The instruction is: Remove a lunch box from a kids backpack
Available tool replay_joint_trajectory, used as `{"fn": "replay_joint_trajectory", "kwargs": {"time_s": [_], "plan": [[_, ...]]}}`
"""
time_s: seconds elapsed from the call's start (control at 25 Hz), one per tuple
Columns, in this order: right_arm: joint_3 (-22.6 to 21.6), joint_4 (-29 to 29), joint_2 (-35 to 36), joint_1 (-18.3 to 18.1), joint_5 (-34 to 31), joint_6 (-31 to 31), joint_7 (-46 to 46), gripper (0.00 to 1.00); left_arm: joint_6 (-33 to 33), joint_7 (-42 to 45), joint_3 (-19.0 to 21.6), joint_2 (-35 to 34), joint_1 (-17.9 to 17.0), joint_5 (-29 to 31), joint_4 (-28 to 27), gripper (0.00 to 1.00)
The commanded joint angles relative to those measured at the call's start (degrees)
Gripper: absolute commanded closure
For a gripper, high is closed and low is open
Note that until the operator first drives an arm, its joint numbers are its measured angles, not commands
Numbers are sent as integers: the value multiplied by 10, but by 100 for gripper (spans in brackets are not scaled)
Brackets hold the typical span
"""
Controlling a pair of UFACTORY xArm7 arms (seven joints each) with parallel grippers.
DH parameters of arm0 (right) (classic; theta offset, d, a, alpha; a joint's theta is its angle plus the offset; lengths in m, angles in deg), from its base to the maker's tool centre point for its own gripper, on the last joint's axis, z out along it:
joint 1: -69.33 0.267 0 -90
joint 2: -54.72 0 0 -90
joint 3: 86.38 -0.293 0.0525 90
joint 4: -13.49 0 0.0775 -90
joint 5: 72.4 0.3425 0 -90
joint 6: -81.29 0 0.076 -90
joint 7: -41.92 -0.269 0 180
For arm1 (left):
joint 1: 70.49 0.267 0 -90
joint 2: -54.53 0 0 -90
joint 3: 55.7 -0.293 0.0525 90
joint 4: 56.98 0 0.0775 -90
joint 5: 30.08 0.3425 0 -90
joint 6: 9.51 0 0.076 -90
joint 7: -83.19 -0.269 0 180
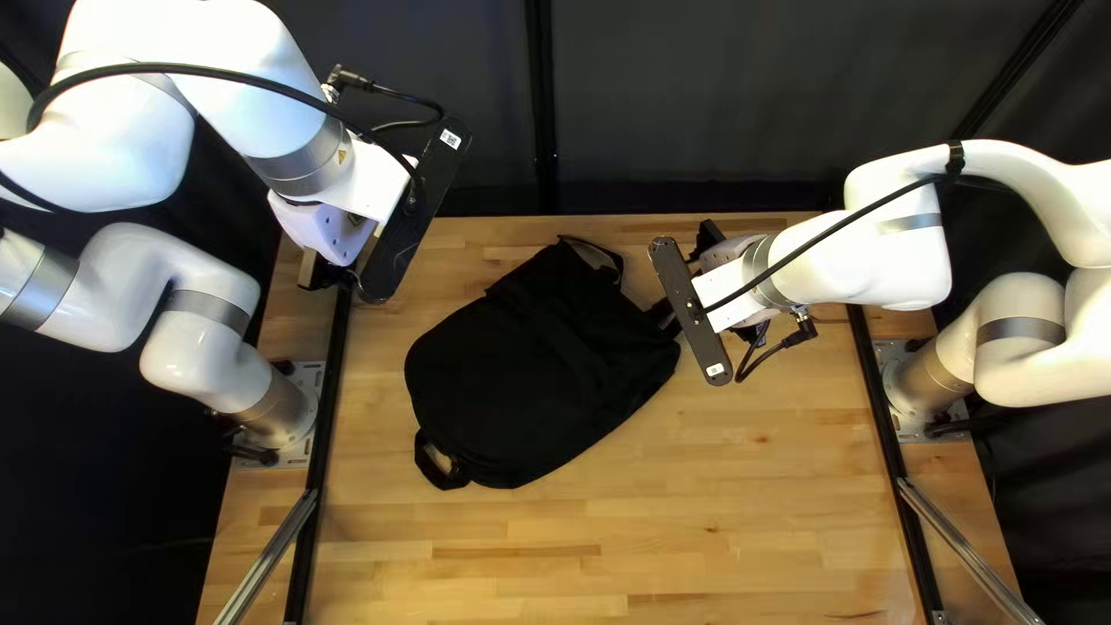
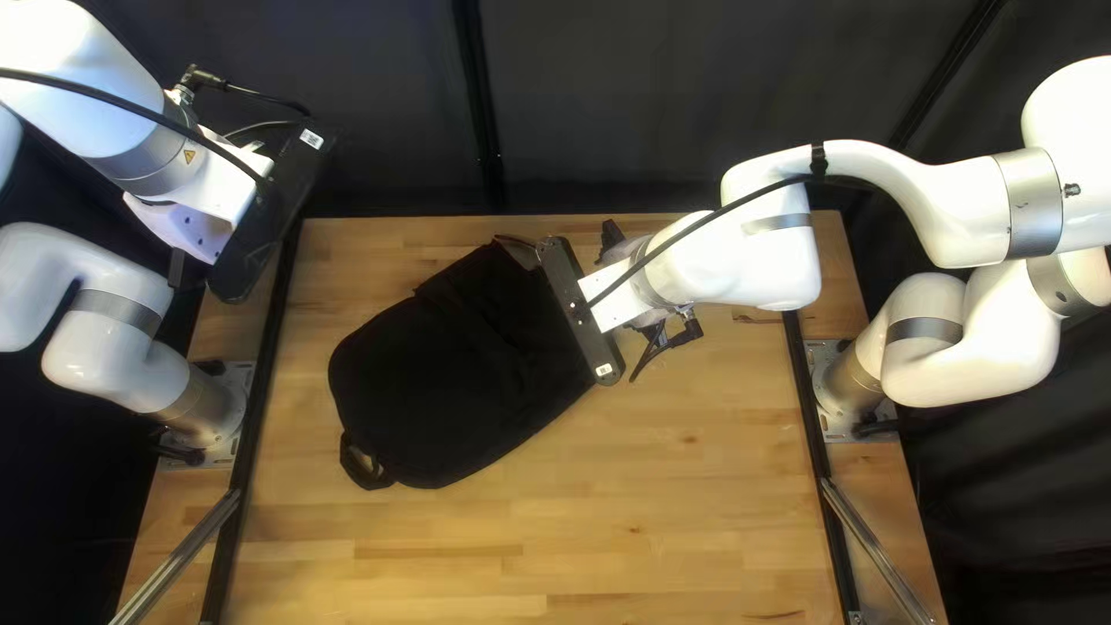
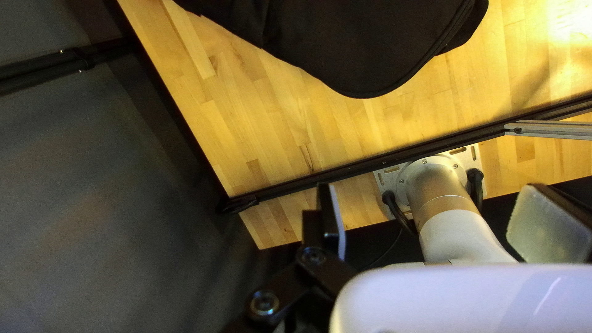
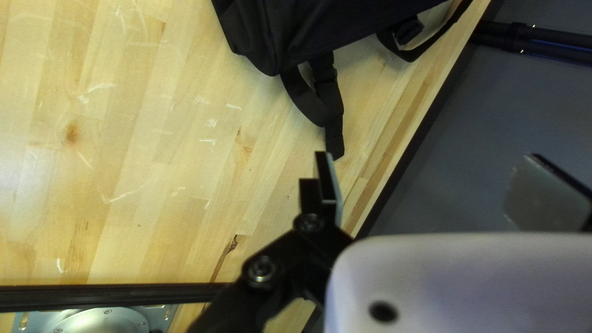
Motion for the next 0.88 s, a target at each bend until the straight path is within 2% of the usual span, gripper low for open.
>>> {"fn": "replay_joint_trajectory", "kwargs": {"time_s": [0.04, 0.32, 0.48, 0.56, 0.68, 0.88], "plan": [[-48, -10, 33, 19, -10, 28, -43, 0, 0, 0, 0, 0, 0, 0, 0, 0], [-139, 19, 47, 45, -34, 85, -166, 0, 0, 0, 0, 0, 0, 0, 0, 0], [-182, -6, 150, 20, -146, 134, -263, 0, 0, 0, 0, 0, 0, 0, 0, 0], [-186, -24, 199, 21, -207, 143, -303, 0, 0, 0, 0, 0, 0, 0, 0, 0], [-169, -77, 294, 44, -316, 141, -352, 0, 0, 0, 0, 0, 0, 0, 0, 0], [-136, -162, 408, 76, -420, 133, -363, 0, 0, 0, 0, 0, 0, 0, 0, 0]]}}
